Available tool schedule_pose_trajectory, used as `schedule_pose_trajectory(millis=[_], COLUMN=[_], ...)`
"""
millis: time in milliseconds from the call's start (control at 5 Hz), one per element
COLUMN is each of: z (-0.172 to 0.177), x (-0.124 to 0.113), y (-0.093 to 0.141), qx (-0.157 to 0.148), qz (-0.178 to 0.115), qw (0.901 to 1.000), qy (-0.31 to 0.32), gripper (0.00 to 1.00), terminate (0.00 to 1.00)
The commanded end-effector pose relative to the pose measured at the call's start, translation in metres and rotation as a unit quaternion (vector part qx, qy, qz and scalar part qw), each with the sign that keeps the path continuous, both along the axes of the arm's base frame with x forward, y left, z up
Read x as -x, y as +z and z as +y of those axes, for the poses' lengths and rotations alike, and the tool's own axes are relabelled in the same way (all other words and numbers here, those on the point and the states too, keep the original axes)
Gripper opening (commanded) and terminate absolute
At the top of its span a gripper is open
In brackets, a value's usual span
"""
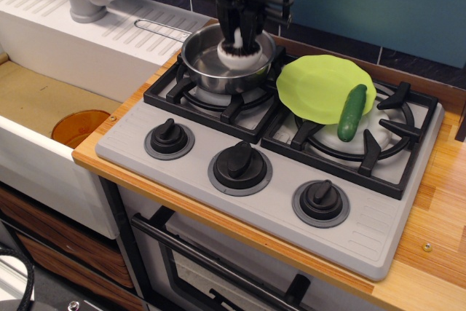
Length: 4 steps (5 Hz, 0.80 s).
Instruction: Put pickle on plate and mushroom in pot or pan on stove
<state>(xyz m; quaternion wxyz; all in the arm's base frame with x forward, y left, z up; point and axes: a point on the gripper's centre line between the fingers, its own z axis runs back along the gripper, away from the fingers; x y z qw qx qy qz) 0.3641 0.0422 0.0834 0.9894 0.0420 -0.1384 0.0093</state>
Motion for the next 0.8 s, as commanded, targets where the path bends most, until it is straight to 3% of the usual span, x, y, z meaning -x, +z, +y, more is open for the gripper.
schedule_pose_trajectory(millis=[0,600], z=[-0.011,-0.005], x=[-0.003,0.004], y=[0.026,0.044], qx=[-0.007,0.002], qz=[-0.040,-0.030], qw=[0.9992,0.9995], qy=[-0.003,-0.014], gripper=[1.00,1.00], terminate=[0.00,0.00])
